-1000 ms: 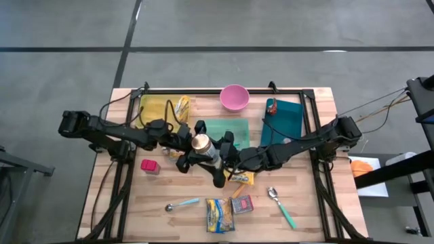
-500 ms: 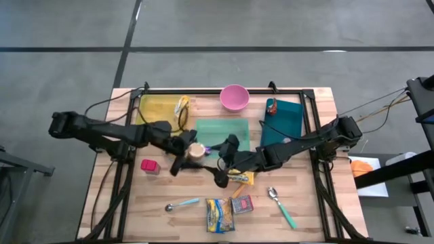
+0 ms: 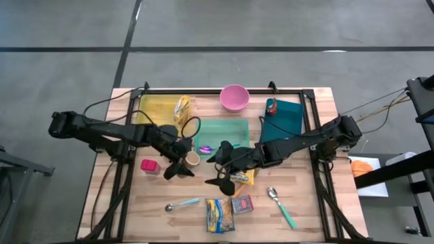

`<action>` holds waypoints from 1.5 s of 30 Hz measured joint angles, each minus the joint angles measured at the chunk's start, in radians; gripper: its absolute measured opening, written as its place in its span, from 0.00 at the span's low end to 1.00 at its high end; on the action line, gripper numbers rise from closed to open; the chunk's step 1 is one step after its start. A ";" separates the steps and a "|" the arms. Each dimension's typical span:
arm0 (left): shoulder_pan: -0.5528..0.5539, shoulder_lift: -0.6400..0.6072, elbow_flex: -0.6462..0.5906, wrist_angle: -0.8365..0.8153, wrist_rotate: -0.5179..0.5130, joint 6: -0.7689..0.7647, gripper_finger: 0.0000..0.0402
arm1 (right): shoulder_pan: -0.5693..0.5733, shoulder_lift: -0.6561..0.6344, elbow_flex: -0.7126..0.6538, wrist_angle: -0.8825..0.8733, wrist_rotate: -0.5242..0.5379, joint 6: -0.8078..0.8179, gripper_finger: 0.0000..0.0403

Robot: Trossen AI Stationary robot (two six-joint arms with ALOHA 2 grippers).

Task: Pick & Place Food Item
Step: Put the gold seasoning bottle into the blue bin

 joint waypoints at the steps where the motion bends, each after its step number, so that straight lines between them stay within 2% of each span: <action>1: -0.001 0.000 0.000 0.001 0.004 0.000 0.67 | -0.006 0.000 0.014 -0.020 -0.002 -0.003 0.96; 6: -0.002 0.000 0.000 0.042 -0.003 -0.017 0.67 | -0.047 0.000 0.054 -0.079 -0.005 -0.015 0.96; 10: -0.005 0.005 0.000 0.085 0.006 -0.026 0.67 | -0.086 0.000 0.061 -0.078 -0.076 -0.003 0.96; 16: -0.003 0.034 0.004 0.110 0.008 -0.051 0.67 | -0.108 0.000 0.083 -0.083 -0.100 -0.018 0.96; 20: -0.002 0.107 0.098 0.039 0.052 -0.035 0.67 | -0.110 0.000 0.090 -0.094 -0.135 -0.023 0.96; 24: -0.002 0.198 0.227 -0.117 0.052 0.037 0.67 | -0.111 0.000 0.090 -0.113 -0.155 -0.020 0.96; 27: -0.004 0.249 0.286 -0.158 0.056 0.062 0.67 | -0.110 0.000 0.090 -0.121 -0.180 -0.019 0.96; 32: -0.004 0.303 0.323 -0.159 0.085 0.078 0.67 | -0.105 0.000 0.090 -0.119 -0.196 -0.023 0.96; 45: -0.004 0.300 0.341 -0.151 0.127 0.097 0.67 | -0.103 0.000 0.088 -0.110 -0.222 -0.023 0.96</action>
